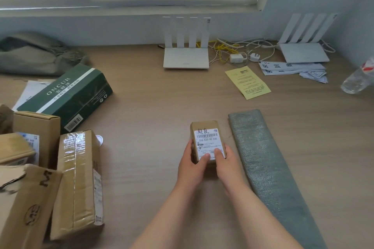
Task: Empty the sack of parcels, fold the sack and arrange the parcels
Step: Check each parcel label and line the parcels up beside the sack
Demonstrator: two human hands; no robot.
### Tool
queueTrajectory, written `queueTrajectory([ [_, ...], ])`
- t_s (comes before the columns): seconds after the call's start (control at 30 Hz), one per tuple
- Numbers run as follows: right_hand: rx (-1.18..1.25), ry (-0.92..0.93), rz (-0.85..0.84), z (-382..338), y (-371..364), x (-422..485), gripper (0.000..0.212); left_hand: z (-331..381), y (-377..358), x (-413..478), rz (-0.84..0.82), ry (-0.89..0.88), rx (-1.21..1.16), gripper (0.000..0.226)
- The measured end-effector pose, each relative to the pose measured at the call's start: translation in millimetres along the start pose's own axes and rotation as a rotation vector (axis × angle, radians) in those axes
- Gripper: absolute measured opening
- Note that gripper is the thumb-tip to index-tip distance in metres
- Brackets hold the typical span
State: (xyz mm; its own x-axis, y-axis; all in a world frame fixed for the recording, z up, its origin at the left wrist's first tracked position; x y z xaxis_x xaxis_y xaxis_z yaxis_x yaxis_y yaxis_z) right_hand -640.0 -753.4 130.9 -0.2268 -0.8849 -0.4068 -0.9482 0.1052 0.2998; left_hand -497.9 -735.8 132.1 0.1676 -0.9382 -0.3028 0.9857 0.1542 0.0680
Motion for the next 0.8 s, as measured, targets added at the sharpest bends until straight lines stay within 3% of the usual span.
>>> queueTrajectory([
  [0.33, -0.058, 0.055, -0.031, -29, 4, 40, 0.029, 16, -19, 40, -0.065, -0.023, 0.067, 0.051],
  [0.5, -0.085, 0.028, -0.021, -31, 2, 45, 0.030, 14, -23, 40, -0.066, 0.049, 0.137, 0.046],
  [0.67, -0.044, -0.041, 0.141, -30, 19, 31, 0.063, 21, -17, 20, -0.083, 0.167, 0.147, 0.076],
  [0.8, 0.141, 0.022, 0.225, -44, 27, -16, 0.059, 19, 4, -16, -0.071, 0.189, 0.096, 0.076],
])
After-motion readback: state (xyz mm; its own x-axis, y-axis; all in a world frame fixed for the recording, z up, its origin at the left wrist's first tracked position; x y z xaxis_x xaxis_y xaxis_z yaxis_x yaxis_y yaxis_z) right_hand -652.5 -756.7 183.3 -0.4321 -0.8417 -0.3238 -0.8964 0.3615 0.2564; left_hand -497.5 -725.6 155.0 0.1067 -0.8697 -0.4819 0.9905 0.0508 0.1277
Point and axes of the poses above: each hand's wrist, its own x-axis towards the middle knuckle, its own y-axis out of the back of the hand, z = x × y, the point moved 9 cm from there along x, towards the middle knuckle, and after that the axes turned 3 degrees about -y, right-handed, at the moved point
